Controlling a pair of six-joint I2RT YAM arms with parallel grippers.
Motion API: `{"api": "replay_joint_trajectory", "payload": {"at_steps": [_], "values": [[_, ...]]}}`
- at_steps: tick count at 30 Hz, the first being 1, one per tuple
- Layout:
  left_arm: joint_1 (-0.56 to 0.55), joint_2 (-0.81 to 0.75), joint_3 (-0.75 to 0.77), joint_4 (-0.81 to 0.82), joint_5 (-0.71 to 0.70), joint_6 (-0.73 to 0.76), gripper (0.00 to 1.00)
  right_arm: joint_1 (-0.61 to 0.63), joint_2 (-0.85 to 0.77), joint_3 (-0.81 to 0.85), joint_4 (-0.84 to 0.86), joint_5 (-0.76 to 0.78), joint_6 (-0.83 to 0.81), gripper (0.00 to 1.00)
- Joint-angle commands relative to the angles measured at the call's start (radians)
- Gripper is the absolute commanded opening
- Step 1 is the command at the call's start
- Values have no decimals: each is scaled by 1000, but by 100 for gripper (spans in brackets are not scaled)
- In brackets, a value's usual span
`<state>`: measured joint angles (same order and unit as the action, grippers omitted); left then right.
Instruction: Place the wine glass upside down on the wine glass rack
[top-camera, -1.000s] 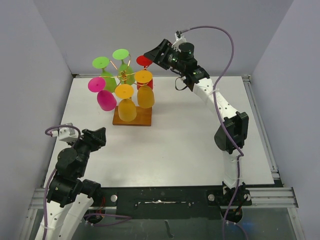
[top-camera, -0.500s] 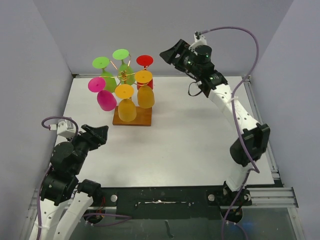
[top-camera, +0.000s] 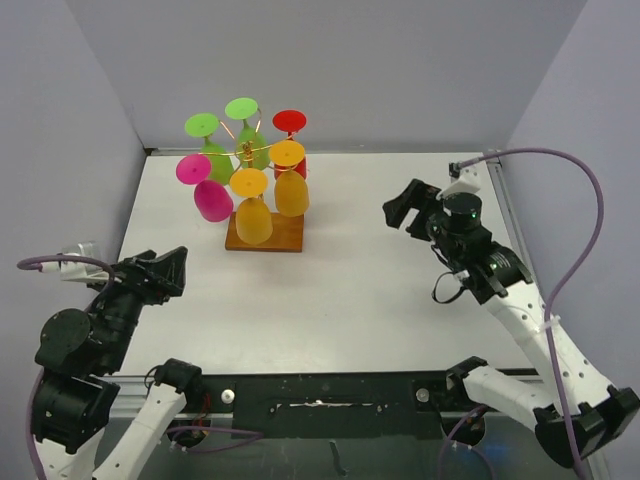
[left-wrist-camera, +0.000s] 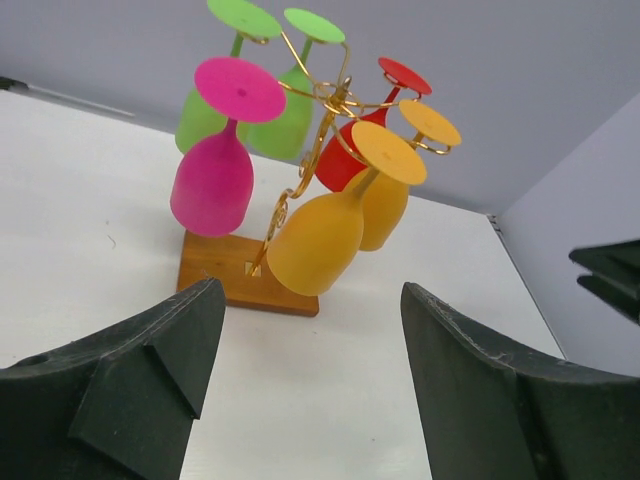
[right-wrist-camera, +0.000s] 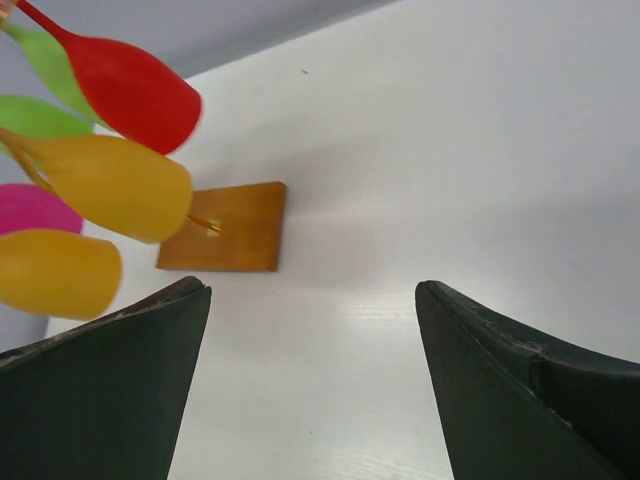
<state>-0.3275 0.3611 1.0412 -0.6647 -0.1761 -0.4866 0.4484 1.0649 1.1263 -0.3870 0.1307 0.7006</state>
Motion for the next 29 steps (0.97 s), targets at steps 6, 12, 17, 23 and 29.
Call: {"api": "replay_joint_trajectory", "payload": {"at_steps": [6, 12, 17, 23, 29], "values": [[-1, 11, 149, -80, -60, 122, 69, 13, -380, -154, -284, 239, -49, 98], [-2, 6, 205, -103, -52, 168, 70, 13, -562, -125, -340, 238, -102, 100], [-1, -7, 236, -123, -57, 185, 70, 13, -663, -76, -363, 233, -137, 98], [-1, -19, 253, -128, -59, 183, 70, 13, -704, -18, -367, 198, -181, 98], [-1, -20, 249, -128, -58, 177, 70, 13, -691, 1, -363, 182, -189, 98]]}}
